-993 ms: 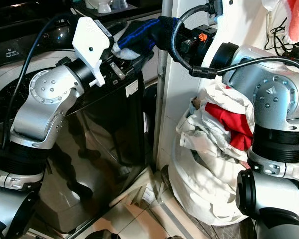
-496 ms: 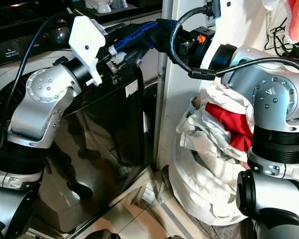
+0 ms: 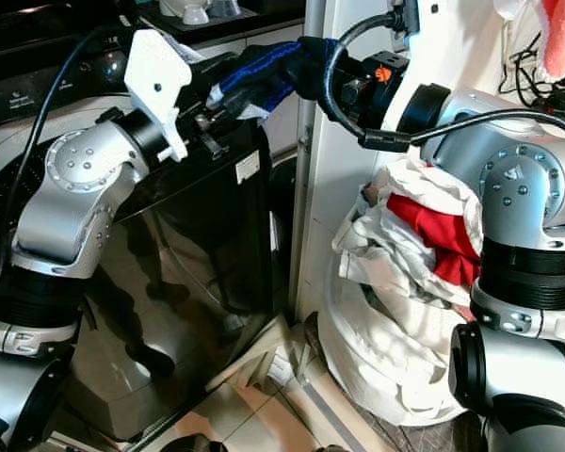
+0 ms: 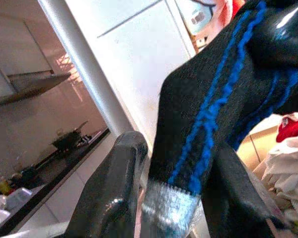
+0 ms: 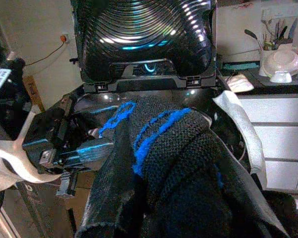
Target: Clothes washing
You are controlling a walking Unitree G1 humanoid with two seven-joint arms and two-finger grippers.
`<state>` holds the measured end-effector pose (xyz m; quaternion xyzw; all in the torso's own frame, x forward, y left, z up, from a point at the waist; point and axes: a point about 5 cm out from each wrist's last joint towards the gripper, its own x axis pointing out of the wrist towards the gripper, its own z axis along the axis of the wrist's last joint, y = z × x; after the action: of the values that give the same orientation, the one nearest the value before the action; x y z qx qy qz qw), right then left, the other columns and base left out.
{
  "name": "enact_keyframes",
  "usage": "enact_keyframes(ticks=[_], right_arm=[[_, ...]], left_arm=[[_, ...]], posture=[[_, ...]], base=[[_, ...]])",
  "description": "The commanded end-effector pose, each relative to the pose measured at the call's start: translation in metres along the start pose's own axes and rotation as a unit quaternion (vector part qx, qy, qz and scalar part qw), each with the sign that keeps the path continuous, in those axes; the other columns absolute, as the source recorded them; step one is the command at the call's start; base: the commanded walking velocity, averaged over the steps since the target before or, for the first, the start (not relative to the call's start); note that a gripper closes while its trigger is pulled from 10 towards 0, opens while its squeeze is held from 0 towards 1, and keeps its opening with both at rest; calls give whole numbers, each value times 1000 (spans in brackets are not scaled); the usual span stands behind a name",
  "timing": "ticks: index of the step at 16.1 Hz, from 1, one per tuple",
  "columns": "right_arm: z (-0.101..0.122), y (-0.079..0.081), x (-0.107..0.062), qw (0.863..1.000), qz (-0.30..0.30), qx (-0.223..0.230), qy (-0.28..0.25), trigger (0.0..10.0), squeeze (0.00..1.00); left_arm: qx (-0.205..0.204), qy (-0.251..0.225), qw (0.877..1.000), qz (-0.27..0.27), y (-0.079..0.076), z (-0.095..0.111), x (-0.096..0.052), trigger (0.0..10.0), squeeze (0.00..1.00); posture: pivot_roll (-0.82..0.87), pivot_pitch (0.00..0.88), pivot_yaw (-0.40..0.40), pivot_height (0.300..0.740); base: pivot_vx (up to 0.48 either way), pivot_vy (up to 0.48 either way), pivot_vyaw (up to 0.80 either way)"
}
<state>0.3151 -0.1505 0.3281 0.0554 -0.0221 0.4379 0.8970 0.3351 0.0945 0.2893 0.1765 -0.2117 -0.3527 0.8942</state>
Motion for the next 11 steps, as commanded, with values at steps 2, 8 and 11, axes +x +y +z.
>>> enact_keyframes(ticks=[2, 8, 11], right_arm=[[-2, 1, 0, 1000, 4, -2, 1, 0, 0], [-6, 3, 0, 1000, 6, -3, 7, 0, 0], [-10, 4, 1, 1000, 0, -12, 13, 10000, 0]], left_arm=[[7, 1, 1000, 17, 9, 4, 0, 0, 0], [11, 8, 999, 52, 16, 2, -1, 0, 0], [11, 21, 997, 74, 22, -2, -2, 0, 0]], posture=[[-60, 0, 32, 740], [-62, 0, 35, 740], [-65, 0, 37, 740]], base=[[0, 0, 0], [0, 0, 0], [0, 0, 0]])
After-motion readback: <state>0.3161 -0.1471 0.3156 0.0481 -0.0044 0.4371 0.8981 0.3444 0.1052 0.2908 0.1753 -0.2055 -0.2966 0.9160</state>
